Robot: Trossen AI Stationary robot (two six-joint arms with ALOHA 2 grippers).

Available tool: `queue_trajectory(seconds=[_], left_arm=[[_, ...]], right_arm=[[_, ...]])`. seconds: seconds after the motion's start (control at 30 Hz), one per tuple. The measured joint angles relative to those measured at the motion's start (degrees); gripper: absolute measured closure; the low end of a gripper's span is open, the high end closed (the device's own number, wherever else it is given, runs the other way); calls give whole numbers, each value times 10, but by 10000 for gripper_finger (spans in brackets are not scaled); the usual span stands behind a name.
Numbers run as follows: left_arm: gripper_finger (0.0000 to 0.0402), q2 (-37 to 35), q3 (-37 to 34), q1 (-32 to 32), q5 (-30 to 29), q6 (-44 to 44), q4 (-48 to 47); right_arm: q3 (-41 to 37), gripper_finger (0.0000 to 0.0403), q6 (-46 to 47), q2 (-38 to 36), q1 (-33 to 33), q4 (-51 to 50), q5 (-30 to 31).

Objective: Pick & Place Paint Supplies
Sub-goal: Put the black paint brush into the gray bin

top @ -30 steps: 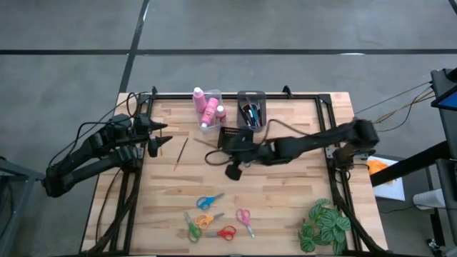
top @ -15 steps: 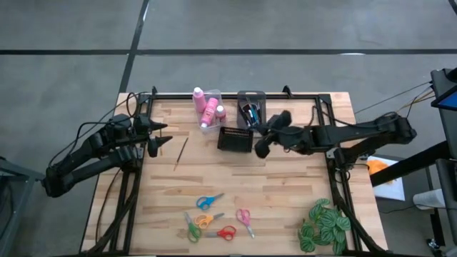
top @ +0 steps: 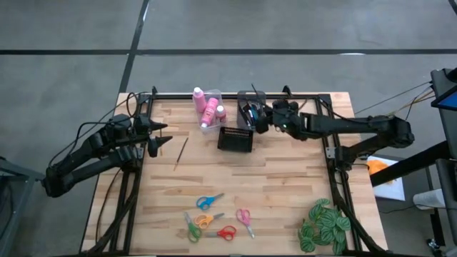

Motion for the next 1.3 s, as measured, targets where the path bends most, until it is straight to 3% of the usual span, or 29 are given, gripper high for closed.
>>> queue_trajectory(seconds=[0.3, 0.53, 0.83, 1.3], left_arm=[[91, 0, 0, 0, 0, 0, 0], [91, 0, 0, 0, 0, 0, 0], [91, 0, 0, 0, 0, 0, 0], [91, 0, 0, 0, 0, 0, 0]], right_arm=[[29, 387, 41, 120, -115, 30, -137], [67, 387, 56, 214, -156, 30, -239], [106, 382, 64, 276, -163, 4, -262], [112, 287, 50, 289, -165, -26, -282]])
